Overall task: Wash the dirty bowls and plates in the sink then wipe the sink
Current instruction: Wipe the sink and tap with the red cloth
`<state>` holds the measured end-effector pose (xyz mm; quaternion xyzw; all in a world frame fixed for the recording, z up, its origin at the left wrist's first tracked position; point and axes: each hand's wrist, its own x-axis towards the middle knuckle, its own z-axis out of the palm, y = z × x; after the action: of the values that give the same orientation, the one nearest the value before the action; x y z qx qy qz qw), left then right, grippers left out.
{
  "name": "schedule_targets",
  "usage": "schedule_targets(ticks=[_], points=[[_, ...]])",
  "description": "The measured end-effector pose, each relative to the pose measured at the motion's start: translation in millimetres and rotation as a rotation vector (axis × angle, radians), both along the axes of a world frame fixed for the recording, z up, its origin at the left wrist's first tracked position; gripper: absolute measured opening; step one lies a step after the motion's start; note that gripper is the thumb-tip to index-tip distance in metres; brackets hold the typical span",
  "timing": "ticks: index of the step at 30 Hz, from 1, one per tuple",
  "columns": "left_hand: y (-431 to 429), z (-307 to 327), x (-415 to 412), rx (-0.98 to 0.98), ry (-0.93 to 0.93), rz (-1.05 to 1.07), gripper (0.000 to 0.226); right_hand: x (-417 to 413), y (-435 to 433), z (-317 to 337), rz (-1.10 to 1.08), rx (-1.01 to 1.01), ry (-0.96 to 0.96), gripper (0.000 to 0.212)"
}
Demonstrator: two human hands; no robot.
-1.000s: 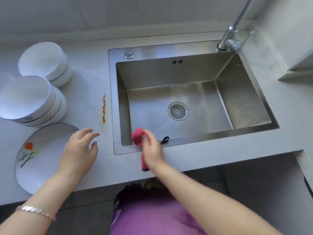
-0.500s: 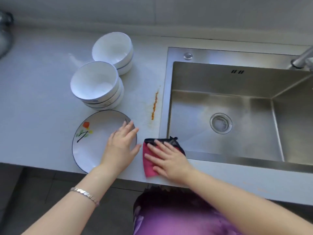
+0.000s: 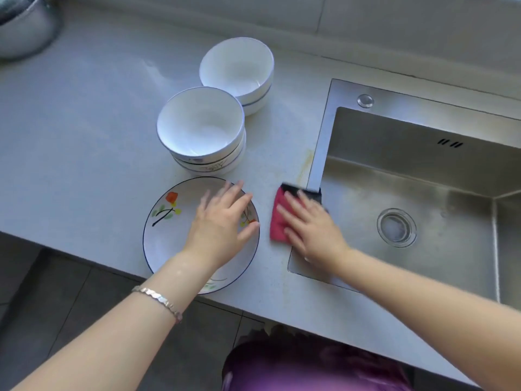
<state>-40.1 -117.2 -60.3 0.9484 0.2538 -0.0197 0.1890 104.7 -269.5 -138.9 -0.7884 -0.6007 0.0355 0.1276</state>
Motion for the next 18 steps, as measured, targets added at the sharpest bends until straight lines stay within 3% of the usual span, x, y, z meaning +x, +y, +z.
schedule_targets(ticks=[4, 8, 12, 18], points=[[7, -4, -1, 0.018, 0.077, 0.021, 0.058, 1, -13, 1, 0.171, 0.028, -0.007, 0.048], [5, -1, 0, 0.002, 0.087, 0.036, 0.055, -6, 4, -2, -0.082, 0.076, 0.086, 0.04], [3, -3, 0, -0.004, 0.095, 0.049, 0.053, -59, -33, 0, 0.198, 0.046, 0.155, 0.046], [-14, 2, -15, 0.0, 0.017, 0.047, 0.058, -45, -98, 14, 0.489, -0.045, 0.112, 0.029]])
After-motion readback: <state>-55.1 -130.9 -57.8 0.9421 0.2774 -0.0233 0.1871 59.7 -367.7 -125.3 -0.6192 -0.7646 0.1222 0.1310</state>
